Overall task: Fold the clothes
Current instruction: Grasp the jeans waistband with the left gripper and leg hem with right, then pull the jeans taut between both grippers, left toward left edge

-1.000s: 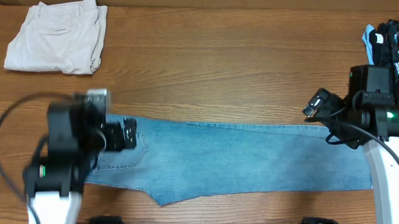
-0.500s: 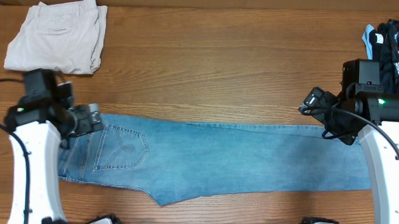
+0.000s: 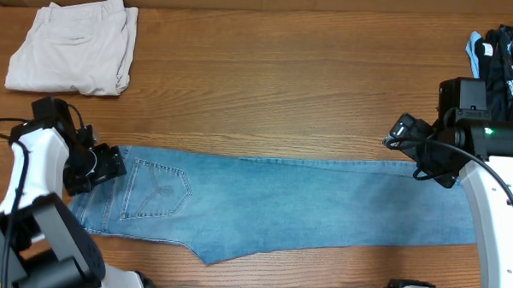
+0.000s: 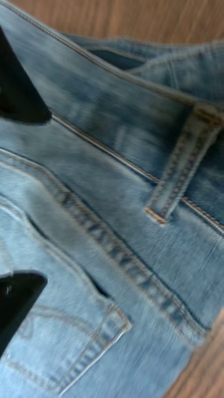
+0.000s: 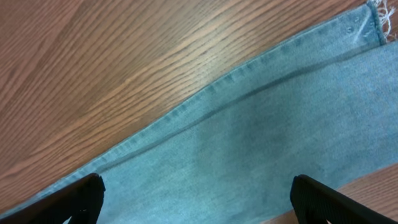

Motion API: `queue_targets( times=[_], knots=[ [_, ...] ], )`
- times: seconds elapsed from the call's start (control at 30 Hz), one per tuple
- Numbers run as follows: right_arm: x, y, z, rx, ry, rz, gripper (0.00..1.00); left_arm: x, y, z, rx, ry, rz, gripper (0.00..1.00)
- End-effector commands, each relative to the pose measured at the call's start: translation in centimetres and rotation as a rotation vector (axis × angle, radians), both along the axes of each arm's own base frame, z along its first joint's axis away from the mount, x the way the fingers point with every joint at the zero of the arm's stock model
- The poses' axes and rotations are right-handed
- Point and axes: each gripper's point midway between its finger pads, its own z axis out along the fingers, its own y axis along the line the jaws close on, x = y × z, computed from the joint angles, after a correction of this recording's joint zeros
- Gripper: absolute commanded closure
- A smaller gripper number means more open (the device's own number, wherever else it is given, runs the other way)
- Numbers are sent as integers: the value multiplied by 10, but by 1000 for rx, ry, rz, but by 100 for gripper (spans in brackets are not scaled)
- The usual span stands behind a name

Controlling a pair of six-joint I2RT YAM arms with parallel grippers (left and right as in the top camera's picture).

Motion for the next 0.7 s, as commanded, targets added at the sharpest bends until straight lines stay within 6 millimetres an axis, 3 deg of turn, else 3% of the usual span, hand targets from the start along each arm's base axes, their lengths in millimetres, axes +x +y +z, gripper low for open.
queue_targets(
  times=[0.0,0.13,0.3,0.37,0.47,0.67],
  knots=[
    [0,1,-1,8,1,6,0,2,0,-12,-22,14,-8,35],
    [0,1,-1,9,-1,6,0,2,1,-26,-35,41,-7,39],
    [0,2,-1,15,-1,8,0,9,3,-42,-41,45,-3,73],
    [0,2,-1,15,-1,8,0,13,5,-49,-41,37,0,79],
    [0,2,-1,15,-1,8,0,22,9,-60,-28,17,5,96],
    [0,2,-1,15,0,8,0,40,27,-82,-2,-35,101,96]
  ],
)
